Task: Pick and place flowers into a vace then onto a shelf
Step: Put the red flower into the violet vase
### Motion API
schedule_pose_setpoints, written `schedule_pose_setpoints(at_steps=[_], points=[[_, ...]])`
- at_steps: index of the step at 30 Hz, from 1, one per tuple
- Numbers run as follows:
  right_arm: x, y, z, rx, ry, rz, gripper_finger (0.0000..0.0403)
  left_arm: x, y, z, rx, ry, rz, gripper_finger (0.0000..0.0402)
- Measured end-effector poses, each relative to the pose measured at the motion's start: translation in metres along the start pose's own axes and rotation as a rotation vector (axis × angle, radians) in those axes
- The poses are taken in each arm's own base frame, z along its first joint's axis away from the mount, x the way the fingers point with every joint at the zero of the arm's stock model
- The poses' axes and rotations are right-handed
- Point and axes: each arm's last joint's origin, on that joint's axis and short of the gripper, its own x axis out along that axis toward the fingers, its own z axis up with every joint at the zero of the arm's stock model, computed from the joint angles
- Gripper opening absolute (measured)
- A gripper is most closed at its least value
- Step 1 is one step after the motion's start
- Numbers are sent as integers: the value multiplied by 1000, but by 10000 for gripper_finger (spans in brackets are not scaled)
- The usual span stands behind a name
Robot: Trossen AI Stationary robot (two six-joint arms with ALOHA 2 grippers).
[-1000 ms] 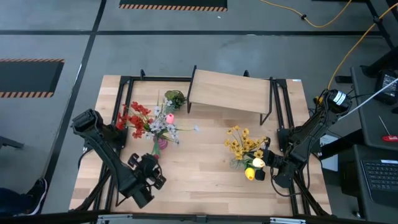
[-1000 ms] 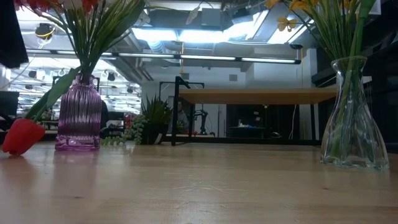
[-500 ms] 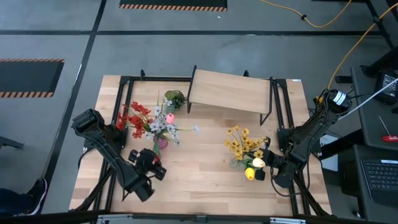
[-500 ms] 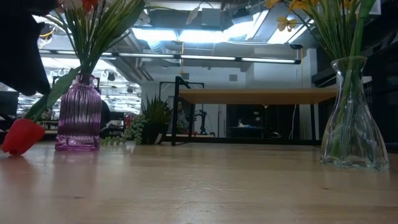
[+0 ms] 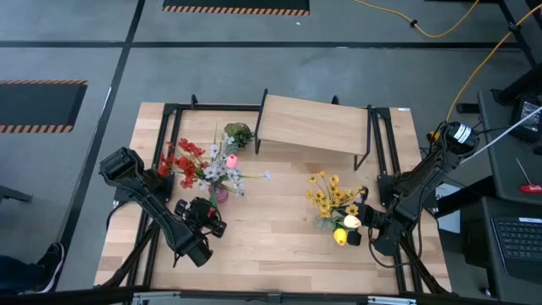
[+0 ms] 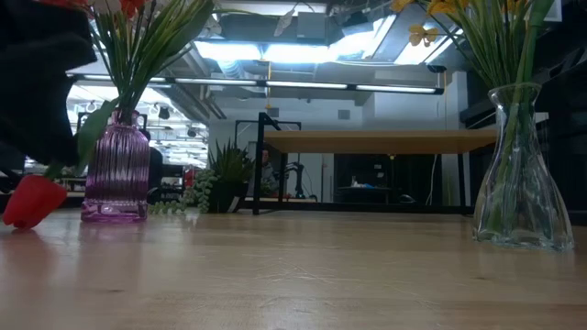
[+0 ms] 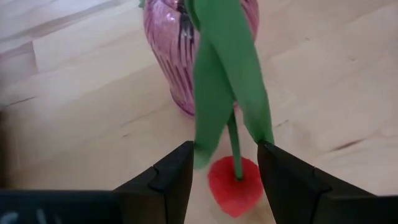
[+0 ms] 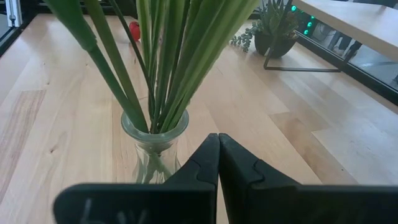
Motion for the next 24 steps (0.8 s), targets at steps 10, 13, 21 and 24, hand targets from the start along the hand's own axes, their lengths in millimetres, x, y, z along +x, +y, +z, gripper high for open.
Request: schedule_pose_setpoints(at_steps=[10, 13, 21, 24], points=[[0, 0, 0, 0, 0, 0, 12, 24, 6, -3, -3, -11, 5, 171], [0, 0, 0, 0, 0, 0, 12, 27, 6, -1, 11, -31, 0, 170], [0, 0, 0, 0, 0, 0, 12, 27, 6, -2, 54, -5, 7, 89], [0, 0, 0, 0, 0, 0, 12, 25, 5, -4, 63, -7, -15, 35]])
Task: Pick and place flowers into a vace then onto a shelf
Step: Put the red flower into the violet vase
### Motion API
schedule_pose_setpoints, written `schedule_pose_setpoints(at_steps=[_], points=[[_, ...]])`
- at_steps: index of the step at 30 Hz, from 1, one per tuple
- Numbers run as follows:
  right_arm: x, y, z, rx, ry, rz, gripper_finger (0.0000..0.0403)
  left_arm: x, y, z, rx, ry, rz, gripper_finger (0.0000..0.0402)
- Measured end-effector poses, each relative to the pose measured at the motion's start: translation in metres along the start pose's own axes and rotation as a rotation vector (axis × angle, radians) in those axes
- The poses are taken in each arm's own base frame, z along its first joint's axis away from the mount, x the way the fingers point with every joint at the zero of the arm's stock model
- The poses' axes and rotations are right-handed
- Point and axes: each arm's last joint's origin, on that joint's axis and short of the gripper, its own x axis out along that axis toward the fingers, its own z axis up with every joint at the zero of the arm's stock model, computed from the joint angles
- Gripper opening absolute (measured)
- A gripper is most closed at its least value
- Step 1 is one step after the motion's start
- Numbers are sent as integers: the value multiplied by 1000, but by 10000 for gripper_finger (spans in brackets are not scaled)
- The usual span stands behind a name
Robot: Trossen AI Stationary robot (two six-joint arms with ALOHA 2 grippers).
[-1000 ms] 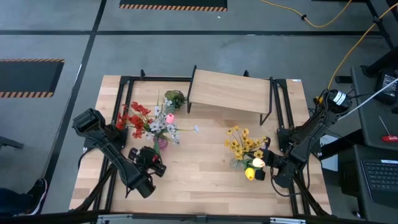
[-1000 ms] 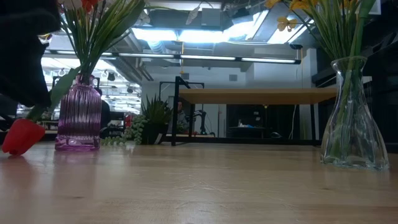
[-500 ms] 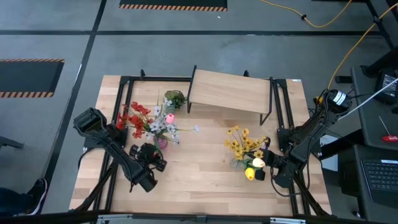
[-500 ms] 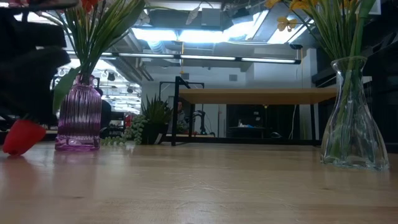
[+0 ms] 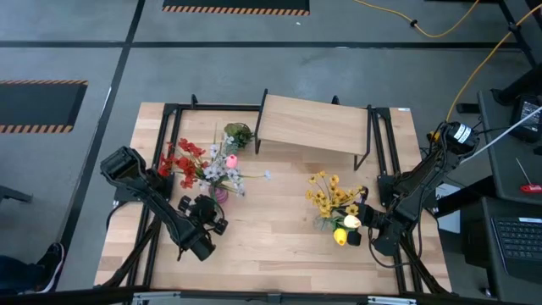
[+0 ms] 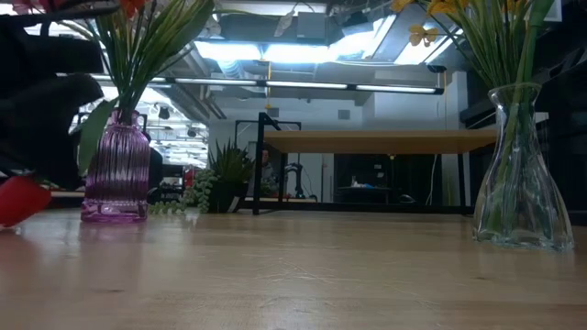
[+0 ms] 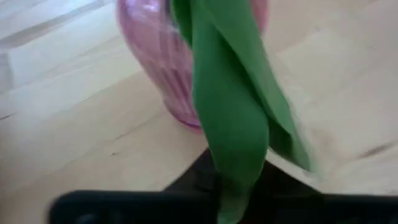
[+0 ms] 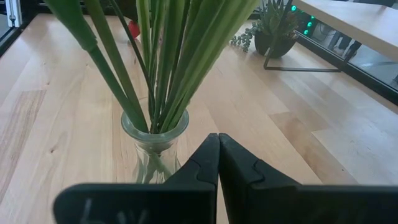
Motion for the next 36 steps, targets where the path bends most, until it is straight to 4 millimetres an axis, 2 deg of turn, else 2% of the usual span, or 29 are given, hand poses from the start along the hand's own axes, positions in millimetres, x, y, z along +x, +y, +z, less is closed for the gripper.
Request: schedule_pose_setpoints(at_steps=[2, 6, 11, 22, 28, 36], points=[[0, 0, 0, 0, 0, 0, 12, -1, -2, -2, 6, 4, -24, 11], [0, 0, 0, 0, 0, 0, 12, -9, -6, -4, 23, 3, -60, 4], [0, 0, 0, 0, 0, 0, 12, -30, -15, 2, 59, -30, -101, 3], [0, 0, 0, -17, -1, 0, 12, -78, -31, 32, 126, -71, -111, 3], [0, 0, 0, -19, -2, 2, 12, -103, -33, 54, 150, -170, -115, 3], [0, 2, 2, -3, -9, 8, 12, -114, -33, 80, 230, -195, -69, 3]])
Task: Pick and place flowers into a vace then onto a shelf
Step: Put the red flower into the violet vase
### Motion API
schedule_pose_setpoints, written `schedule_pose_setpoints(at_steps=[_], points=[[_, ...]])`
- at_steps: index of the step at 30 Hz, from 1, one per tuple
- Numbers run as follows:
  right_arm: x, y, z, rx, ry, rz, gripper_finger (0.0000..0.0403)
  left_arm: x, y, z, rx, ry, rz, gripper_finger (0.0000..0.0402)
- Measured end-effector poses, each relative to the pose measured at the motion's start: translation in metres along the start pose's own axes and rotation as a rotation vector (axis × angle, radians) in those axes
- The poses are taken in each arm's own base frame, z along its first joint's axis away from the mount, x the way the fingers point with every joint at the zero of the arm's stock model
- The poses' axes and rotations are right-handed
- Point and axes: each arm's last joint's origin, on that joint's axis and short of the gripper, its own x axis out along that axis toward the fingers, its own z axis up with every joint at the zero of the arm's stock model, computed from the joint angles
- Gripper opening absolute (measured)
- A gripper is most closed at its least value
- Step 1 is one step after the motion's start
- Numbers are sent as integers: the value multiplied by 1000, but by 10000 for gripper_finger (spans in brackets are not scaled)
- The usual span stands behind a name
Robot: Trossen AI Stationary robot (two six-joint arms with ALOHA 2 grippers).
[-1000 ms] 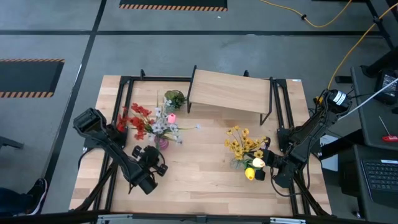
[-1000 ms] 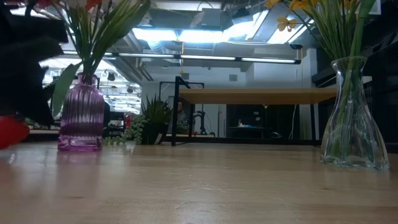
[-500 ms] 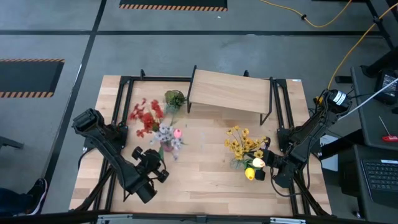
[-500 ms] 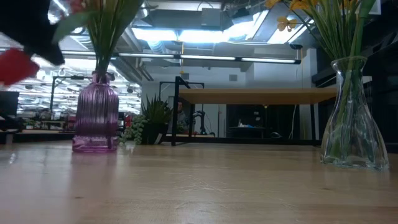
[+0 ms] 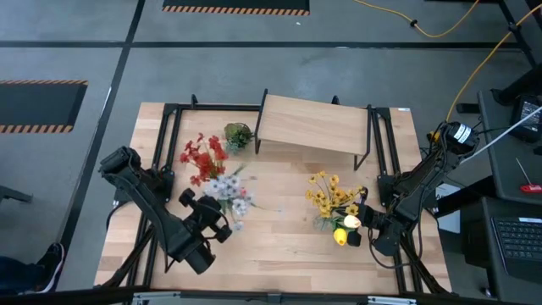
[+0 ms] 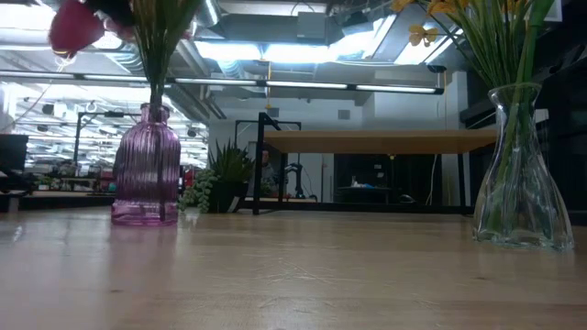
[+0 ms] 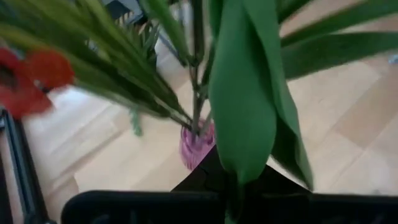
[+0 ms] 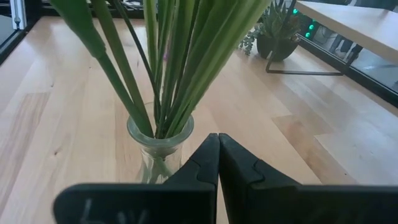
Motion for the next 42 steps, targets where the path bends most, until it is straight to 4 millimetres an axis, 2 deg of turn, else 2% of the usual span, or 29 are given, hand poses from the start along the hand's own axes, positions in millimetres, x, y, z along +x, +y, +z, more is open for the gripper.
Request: schedule_pose_setpoints(at_steps=[9, 14, 17, 29, 36, 42], points=[[0, 1, 1, 0, -7, 7, 12, 1, 13, 30, 47, 28, -10, 3], [0, 1, 1, 0, -7, 7, 12, 9, 15, 34, 84, 173, 12, 3], [0, 1, 1, 0, -7, 7, 12, 14, 13, 32, 103, 339, 17, 3], [0, 1, 1, -4, -7, 7, 12, 11, 13, 25, 100, 622, -6, 3], [0, 1, 1, 0, -7, 7, 12, 11, 14, 5, 107, 836, 16, 3], [0, 1, 1, 0, -7, 8, 12, -1, 13, -6, 173, 847, -18, 3]])
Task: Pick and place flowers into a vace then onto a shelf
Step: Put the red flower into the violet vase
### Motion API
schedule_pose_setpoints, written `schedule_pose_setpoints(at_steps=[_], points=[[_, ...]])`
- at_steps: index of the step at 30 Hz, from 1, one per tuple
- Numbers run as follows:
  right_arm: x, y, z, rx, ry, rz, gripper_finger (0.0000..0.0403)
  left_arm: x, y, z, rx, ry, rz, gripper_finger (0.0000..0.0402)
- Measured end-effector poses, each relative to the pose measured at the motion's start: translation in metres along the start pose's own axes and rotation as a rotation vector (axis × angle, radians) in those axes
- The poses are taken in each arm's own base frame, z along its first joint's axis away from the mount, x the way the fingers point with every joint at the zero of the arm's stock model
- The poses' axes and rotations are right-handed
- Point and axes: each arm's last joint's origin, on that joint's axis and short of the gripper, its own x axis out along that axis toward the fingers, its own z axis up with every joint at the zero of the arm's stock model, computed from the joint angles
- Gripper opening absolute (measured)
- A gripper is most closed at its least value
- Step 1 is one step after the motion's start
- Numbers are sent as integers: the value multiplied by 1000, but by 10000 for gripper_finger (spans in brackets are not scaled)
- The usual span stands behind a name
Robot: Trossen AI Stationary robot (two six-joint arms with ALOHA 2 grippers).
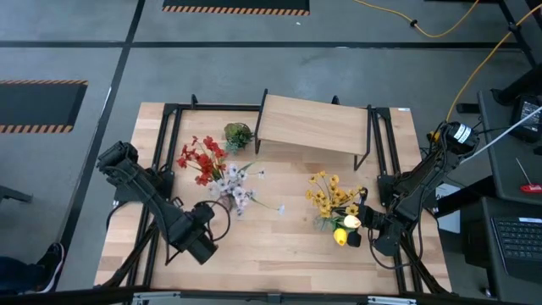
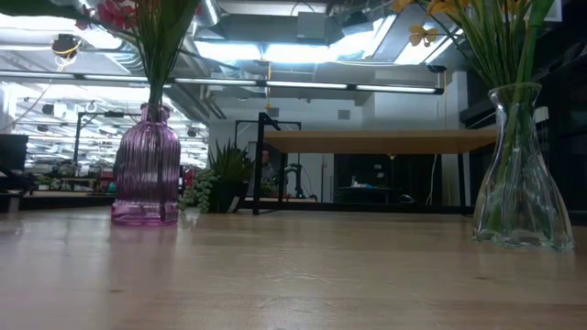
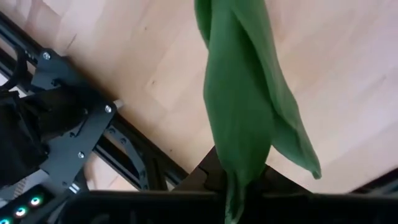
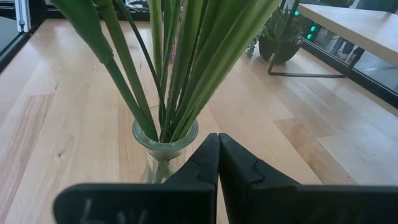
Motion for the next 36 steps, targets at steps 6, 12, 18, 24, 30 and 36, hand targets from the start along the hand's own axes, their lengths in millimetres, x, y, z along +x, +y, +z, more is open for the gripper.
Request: schedule_pose_setpoints(at_steps=[6, 12, 18, 24, 30, 36], points=[[0, 0, 0, 0, 0, 0, 12, -1, -1, -18, 31, 52, -4, 3], [0, 0, 0, 4, 0, 0, 12, -2, 1, -37, 60, 112, 14, 3], [0, 0, 0, 9, -1, 1, 12, -16, 0, -55, 70, 115, -41, 3], [0, 1, 1, 24, -6, 5, 12, -29, 1, -76, 25, 197, -73, 3], [0, 2, 3, 46, -13, 11, 12, -41, 4, -95, -18, 252, -94, 3], [0, 3, 3, 59, -17, 15, 12, -43, 7, -109, 14, 248, -94, 3]])
